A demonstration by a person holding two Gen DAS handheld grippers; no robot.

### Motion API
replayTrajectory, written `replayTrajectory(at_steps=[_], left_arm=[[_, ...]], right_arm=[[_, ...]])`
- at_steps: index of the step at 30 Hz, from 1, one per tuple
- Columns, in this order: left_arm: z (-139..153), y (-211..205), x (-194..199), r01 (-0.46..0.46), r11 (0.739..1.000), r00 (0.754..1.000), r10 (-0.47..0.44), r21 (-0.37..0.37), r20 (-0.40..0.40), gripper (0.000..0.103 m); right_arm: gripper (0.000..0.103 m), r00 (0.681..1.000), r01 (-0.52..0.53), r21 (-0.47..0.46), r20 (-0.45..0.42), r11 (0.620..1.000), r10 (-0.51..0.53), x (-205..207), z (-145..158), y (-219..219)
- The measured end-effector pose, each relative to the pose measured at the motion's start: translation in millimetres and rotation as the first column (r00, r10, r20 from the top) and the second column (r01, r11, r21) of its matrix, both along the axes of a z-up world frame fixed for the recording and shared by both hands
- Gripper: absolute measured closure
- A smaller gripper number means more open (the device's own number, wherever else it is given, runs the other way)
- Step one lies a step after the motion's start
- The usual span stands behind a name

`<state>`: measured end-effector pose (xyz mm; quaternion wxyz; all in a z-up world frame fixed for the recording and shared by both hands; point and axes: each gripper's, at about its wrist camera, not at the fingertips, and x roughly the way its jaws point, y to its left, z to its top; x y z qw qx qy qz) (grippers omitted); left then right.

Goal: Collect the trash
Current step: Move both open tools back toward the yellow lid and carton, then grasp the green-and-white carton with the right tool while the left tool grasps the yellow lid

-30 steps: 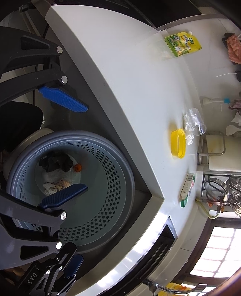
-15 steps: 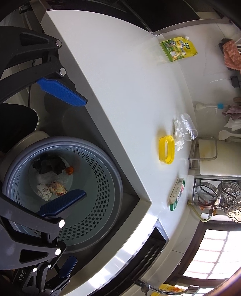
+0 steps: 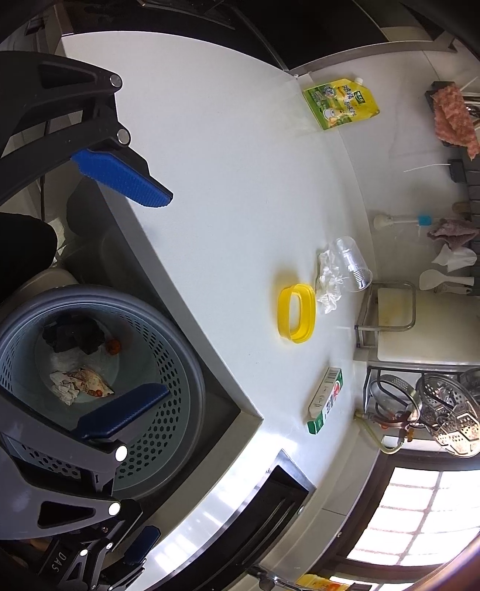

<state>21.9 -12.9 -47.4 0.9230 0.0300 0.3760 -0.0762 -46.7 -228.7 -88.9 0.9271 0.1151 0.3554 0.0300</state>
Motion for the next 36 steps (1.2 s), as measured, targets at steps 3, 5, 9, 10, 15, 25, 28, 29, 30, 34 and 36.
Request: replayTrajectory(at_steps=[3, 5, 9, 10, 15, 25, 28, 29, 30, 34, 36], left_arm=[[4.7, -0.7, 11.4, -0.006, 1.000, 1.000, 0.006, -0.003, 0.005, 0.008], [7.9, -0.8, 20.1, -0.012, 1.000, 1.000, 0.012, -0.006, 0.009, 0.008], [14.7, -2.1, 40.4, -0.028, 1.000, 0.999, 0.028, -0.005, 0.021, 0.007], [16.9, -2.5, 45.9, -0.035, 0.999, 0.999, 0.035, -0.002, 0.030, 0.007], [22.8, -3.3, 77.5, -0.078, 0.997, 0.996, 0.079, -0.004, 0.045, 0.007], [15.0, -14.9, 129.0, -0.136, 0.991, 0.991, 0.136, -0.004, -0.010, 0.007], [12.7, -18.0, 136.3, -0.151, 0.988, 0.988, 0.150, -0.024, -0.032, 0.007], [11.5, -19.2, 138.5, -0.156, 0.987, 0.987, 0.155, -0.025, -0.038, 0.007], [10.0, -20.4, 140.9, -0.163, 0.986, 0.986, 0.162, -0.022, -0.043, 0.007], [3.6, -23.8, 148.0, -0.190, 0.982, 0.980, 0.188, -0.023, -0.068, 0.007], [1.5, -24.3, 150.1, -0.200, 0.979, 0.977, 0.198, -0.030, -0.078, 0.007]], right_arm=[[0.025, 1.000, -0.008, -0.005, 0.016, 1.000, 0.008, 10.0, 5.6, -1.5], [0.025, 1.000, -0.015, -0.012, 0.023, 1.000, 0.015, 18.3, 9.8, -2.9], [0.025, 0.999, -0.032, -0.005, 0.036, 0.999, 0.033, 38.9, 16.4, -11.8], [0.025, 0.999, -0.035, 0.002, 0.037, 0.999, 0.035, 45.3, 18.3, -15.2], [0.025, 0.999, -0.024, 0.005, 0.049, 1.000, 0.024, 80.1, 31.7, -37.7], [0.025, 0.998, -0.046, -0.052, 0.030, 0.998, 0.048, 160.3, 52.1, -60.6], [0.025, 0.996, -0.087, -0.063, -0.011, 0.994, 0.086, 191.0, 51.9, -60.5], [0.025, 0.995, -0.097, -0.060, -0.023, 0.993, 0.096, 201.6, 50.8, -60.5], [0.025, 0.994, -0.105, -0.057, -0.032, 0.993, 0.104, 211.2, 49.4, -60.8], [0.025, 0.992, -0.111, -0.066, -0.063, 0.992, 0.107, 252.8, 43.2, -62.2], [0.025, 0.991, -0.115, -0.069, -0.075, 0.991, 0.109, 271.0, 41.0, -63.7]])
